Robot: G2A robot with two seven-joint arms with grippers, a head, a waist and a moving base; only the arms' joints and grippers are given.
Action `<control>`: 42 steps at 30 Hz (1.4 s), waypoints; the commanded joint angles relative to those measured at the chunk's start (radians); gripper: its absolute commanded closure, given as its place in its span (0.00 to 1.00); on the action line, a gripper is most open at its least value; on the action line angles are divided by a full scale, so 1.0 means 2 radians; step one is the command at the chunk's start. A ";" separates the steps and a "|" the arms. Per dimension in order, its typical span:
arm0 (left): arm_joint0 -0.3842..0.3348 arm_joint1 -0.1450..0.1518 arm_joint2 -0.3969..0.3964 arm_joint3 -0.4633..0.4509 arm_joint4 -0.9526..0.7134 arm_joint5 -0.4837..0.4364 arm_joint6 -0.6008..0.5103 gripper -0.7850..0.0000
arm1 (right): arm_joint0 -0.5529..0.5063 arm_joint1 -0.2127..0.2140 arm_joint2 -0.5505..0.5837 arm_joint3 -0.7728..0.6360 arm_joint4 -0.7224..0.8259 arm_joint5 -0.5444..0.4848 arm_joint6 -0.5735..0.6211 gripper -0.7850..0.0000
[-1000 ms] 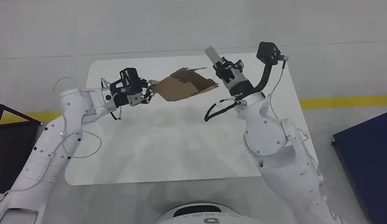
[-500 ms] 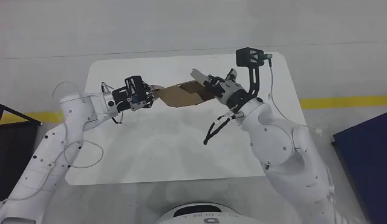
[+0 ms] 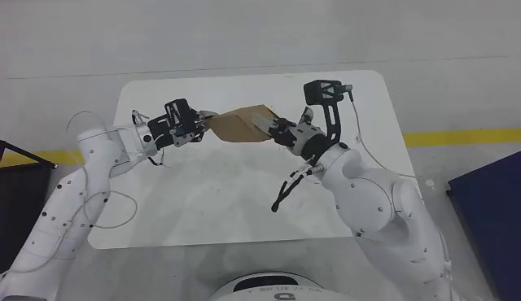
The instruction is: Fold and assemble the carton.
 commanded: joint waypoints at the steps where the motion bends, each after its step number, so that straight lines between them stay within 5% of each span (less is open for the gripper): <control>1: 0.002 0.000 -0.002 -0.001 0.000 0.001 -0.001 1.00 | -0.001 0.000 0.000 0.000 -0.001 0.001 0.001 0.00; 23: 0.005 -0.002 -0.012 0.002 -0.004 -0.002 0.003 1.00 | -0.032 0.003 0.039 -0.007 0.018 0.009 0.015 0.04; 42: 0.008 -0.003 -0.020 0.011 -0.011 -0.011 0.012 1.00 | -0.022 0.000 0.014 0.014 0.007 0.019 0.020 0.16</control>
